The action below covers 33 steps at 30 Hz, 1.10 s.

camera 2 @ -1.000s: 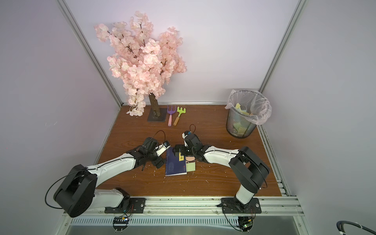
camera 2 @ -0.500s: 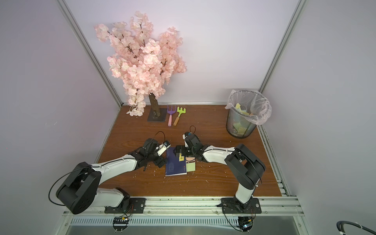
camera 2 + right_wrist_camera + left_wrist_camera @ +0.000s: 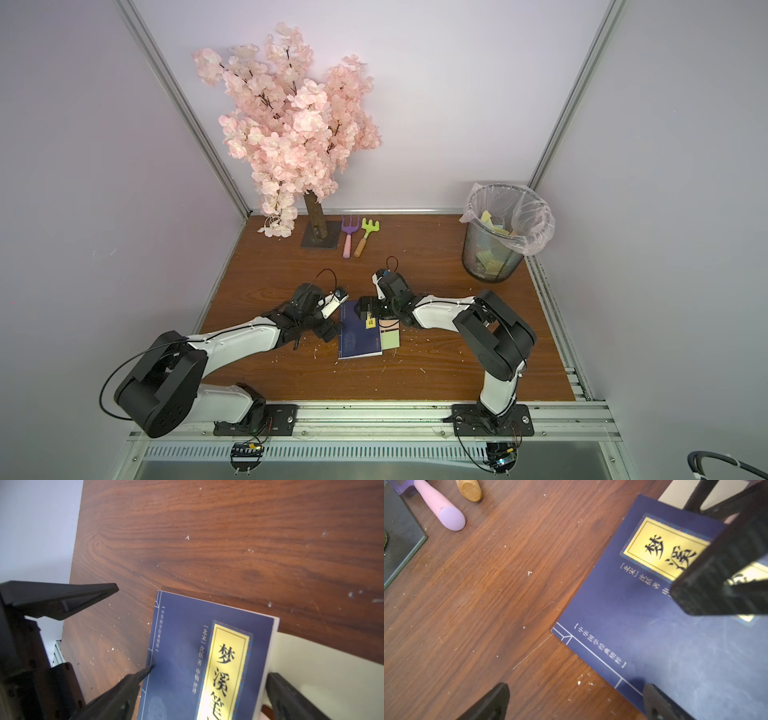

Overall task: Peel off the used sticky note
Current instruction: Open the book at the center of the board.

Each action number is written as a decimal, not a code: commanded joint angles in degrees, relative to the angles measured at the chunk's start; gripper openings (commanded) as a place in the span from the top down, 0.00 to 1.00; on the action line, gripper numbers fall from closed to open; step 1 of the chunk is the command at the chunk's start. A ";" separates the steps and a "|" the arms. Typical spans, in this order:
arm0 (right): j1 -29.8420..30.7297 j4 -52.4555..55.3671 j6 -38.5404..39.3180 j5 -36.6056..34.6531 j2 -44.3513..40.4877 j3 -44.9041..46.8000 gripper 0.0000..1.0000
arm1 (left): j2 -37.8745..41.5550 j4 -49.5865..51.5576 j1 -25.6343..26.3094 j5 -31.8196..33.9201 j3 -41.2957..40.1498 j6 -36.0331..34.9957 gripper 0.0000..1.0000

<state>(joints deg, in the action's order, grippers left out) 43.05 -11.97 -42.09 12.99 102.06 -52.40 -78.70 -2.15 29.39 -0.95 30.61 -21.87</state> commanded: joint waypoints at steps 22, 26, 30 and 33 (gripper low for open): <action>2.53 0.19 2.53 4.73 -3.10 -0.96 0.14 | -3.65 2.36 0.49 3.56 -2.38 -0.90 0.02; 3.67 4.09 4.60 2.14 -3.52 -3.05 0.14 | -3.74 2.35 0.50 3.57 -2.32 -0.84 0.02; 4.90 7.74 5.93 -1.19 -3.47 -5.12 0.14 | -3.73 2.36 0.50 3.41 -2.31 -1.02 0.02; 5.80 9.80 6.66 -2.22 -3.06 -6.46 0.14 | -3.83 2.30 0.50 3.49 -2.36 -1.01 0.03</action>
<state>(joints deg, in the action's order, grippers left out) 46.59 -5.48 -36.95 9.41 100.73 -56.64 -80.09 -5.04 29.39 -0.71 30.57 -21.85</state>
